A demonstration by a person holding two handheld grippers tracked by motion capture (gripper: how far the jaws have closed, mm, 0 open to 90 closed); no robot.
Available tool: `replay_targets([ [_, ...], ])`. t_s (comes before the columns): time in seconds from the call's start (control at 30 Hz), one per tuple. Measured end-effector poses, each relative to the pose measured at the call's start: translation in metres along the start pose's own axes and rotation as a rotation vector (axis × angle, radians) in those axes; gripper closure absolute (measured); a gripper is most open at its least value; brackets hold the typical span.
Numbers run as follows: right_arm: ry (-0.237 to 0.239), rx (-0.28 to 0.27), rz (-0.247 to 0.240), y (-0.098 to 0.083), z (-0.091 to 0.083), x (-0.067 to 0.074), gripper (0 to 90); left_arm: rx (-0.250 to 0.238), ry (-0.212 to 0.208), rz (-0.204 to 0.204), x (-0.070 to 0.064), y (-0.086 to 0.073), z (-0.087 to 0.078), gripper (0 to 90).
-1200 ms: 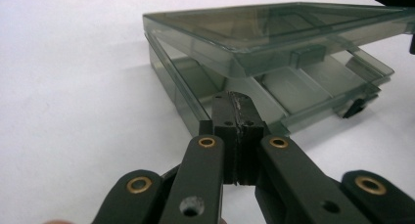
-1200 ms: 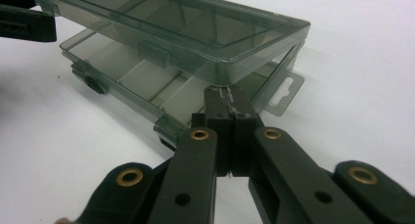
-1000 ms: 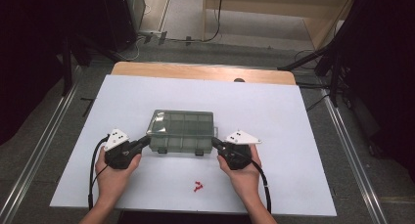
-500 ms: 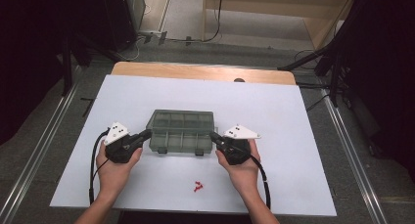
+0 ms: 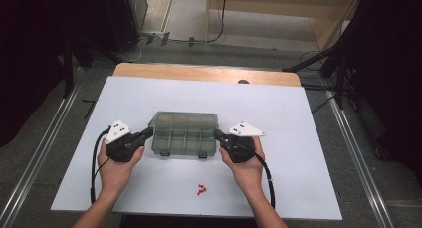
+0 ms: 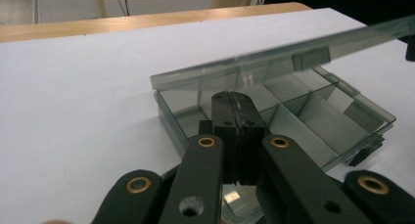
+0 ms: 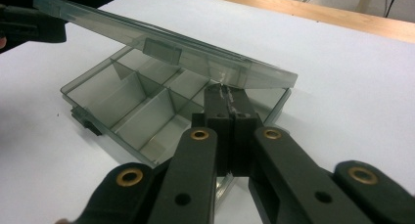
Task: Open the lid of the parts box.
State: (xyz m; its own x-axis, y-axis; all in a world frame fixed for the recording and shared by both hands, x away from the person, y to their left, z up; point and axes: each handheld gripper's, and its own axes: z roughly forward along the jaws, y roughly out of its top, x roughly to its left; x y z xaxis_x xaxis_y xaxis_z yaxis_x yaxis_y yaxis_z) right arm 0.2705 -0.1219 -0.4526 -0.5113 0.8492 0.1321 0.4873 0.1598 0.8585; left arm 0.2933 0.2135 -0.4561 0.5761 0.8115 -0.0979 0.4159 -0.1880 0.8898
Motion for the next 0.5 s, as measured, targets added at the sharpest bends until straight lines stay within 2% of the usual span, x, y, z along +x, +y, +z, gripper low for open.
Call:
replay_targets([
  [0.07, 0.0, -0.002, 0.001, 0.001, 0.0, 0.0, 90.0, -0.003, 0.004, -0.011, 0.003, -0.001, -0.001, 85.8],
  [0.2, -0.001, -0.011, 0.001, 0.005, 0.001, -0.001, 90.0, -0.026, 0.011, -0.044, 0.011, -0.002, -0.002, 69.6],
  [0.3, 0.001, -0.015, 0.003, 0.007, 0.002, -0.002, 90.0, -0.047, 0.026, -0.02, 0.012, 0.0, 0.001, 58.1],
  [0.37, 0.0, -0.015, 0.003, 0.009, 0.002, -0.002, 90.0, -0.05, 0.032, 0.002, 0.011, 0.001, 0.004, 54.8],
  [0.5, -0.001, -0.017, 0.004, 0.012, 0.003, -0.002, 90.0, -0.068, 0.04, 0.029, 0.01, 0.006, 0.008, 54.1],
])
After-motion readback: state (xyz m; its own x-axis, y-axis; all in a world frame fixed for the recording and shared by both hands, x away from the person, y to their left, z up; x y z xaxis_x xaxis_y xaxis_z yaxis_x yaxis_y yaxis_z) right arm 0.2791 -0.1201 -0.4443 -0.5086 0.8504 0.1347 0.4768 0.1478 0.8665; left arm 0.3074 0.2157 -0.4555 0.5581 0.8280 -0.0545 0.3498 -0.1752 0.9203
